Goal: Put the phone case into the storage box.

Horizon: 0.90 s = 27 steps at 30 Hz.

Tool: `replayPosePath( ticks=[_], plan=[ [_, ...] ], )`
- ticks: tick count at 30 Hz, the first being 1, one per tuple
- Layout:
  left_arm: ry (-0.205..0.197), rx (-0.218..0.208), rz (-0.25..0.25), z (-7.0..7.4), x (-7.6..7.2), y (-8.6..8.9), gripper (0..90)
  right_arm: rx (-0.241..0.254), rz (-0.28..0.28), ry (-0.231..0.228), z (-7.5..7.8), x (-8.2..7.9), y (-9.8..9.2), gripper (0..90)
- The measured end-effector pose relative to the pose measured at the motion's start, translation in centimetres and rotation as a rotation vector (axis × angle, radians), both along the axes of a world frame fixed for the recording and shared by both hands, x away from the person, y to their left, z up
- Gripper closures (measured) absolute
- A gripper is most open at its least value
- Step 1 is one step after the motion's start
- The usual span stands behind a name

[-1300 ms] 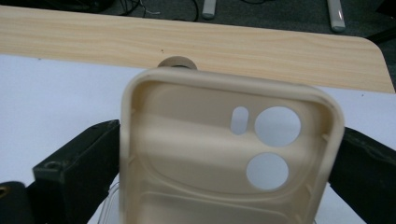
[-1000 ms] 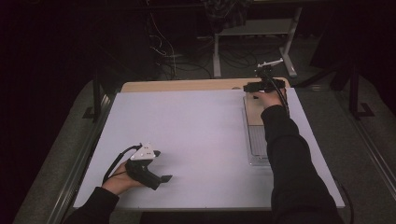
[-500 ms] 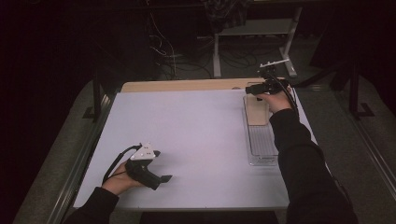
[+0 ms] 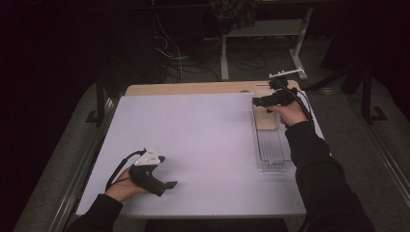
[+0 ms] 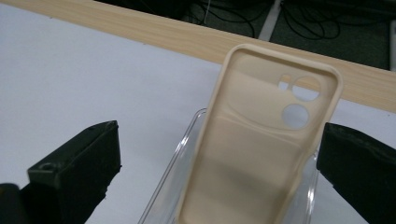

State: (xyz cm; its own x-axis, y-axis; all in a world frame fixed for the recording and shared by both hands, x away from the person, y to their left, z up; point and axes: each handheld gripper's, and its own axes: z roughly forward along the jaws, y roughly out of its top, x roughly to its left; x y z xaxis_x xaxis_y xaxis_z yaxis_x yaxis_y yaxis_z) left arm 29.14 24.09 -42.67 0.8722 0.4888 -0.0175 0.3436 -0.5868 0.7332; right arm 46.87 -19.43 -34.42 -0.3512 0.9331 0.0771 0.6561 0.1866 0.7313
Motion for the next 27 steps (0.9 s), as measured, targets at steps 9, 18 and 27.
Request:
replayPosePath(
  ticks=[9, 18, 27],
  plan=[
    [0.011, -0.015, 0.014, -0.1, -0.1, -0.1, 0.0, 0.027, 0.053, -0.022, -0.3, -1.6, -0.1, 0.0],
    [0.009, -0.007, 0.008, -0.1, -0.1, -0.2, 0.0, 0.053, 0.094, -0.042, -0.9, -3.2, 0.0, 0.0],
    [0.011, -0.009, 0.009, -0.2, 0.0, -0.2, 0.0, 0.07, 0.138, -0.054, -1.4, -4.7, 0.3, 0.0]
  ],
)
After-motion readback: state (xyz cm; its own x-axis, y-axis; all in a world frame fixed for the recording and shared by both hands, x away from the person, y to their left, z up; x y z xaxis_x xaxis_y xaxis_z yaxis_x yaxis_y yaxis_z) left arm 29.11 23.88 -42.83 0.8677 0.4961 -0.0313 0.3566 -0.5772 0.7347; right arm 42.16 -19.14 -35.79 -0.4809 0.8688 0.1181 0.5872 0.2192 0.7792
